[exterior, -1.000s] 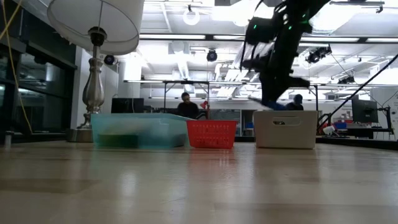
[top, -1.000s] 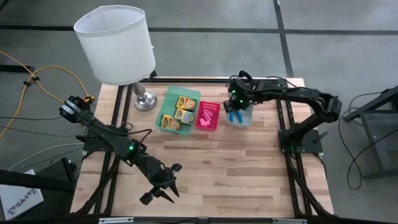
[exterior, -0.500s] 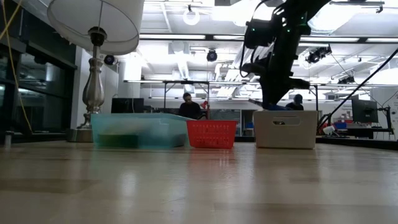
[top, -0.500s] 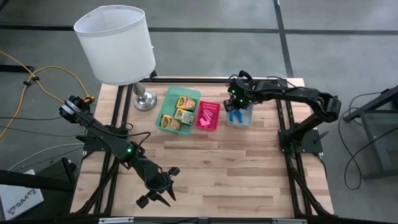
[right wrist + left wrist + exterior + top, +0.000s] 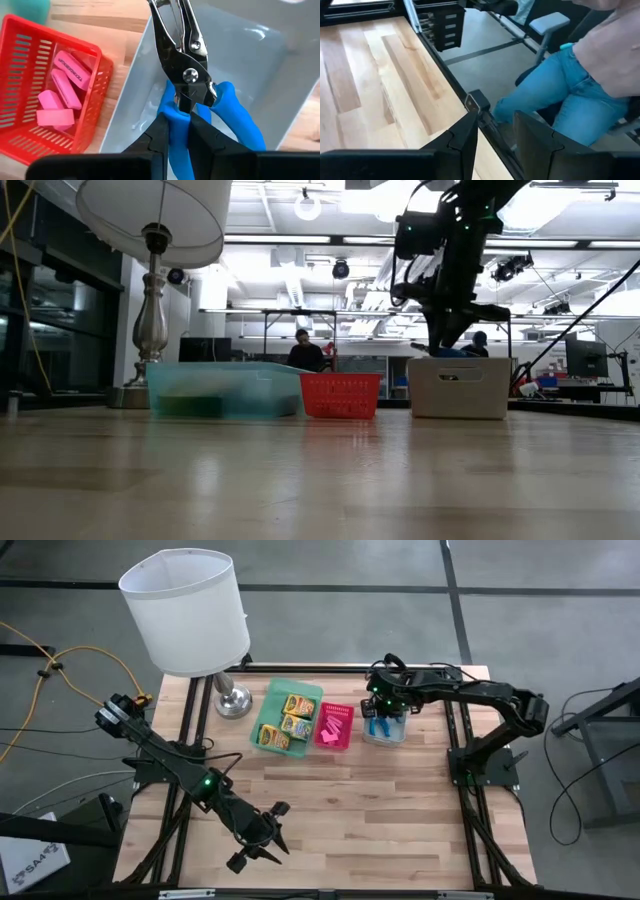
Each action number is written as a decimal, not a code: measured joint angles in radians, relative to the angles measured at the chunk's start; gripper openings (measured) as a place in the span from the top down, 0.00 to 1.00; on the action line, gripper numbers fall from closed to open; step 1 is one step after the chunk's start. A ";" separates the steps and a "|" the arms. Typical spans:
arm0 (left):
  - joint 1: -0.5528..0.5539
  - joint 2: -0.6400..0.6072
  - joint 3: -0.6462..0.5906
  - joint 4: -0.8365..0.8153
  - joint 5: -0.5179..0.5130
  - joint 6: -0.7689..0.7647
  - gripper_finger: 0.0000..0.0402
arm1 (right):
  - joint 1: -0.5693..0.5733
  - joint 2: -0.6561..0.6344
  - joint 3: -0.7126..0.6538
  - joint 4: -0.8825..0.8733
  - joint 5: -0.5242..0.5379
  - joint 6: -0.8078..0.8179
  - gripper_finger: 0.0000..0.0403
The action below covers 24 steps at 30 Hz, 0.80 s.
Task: Pick & Place School Supplies
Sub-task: Put the blue puncher into the gray bin
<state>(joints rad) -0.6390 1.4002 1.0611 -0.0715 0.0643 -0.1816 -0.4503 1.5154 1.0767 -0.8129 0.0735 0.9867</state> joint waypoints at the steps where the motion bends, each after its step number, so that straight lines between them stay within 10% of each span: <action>1: 0.000 0.000 0.000 -0.001 -0.005 -0.001 0.70 | 0.000 0.000 0.000 0.000 -0.001 0.008 0.90; 24: -0.019 0.003 0.000 -0.003 -0.018 -0.003 0.70 | -0.002 0.010 -0.074 0.075 0.024 0.082 0.89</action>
<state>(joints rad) -0.6584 1.4036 1.0608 -0.0746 0.0466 -0.1848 -0.4519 1.5258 1.0031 -0.7378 0.0976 1.0685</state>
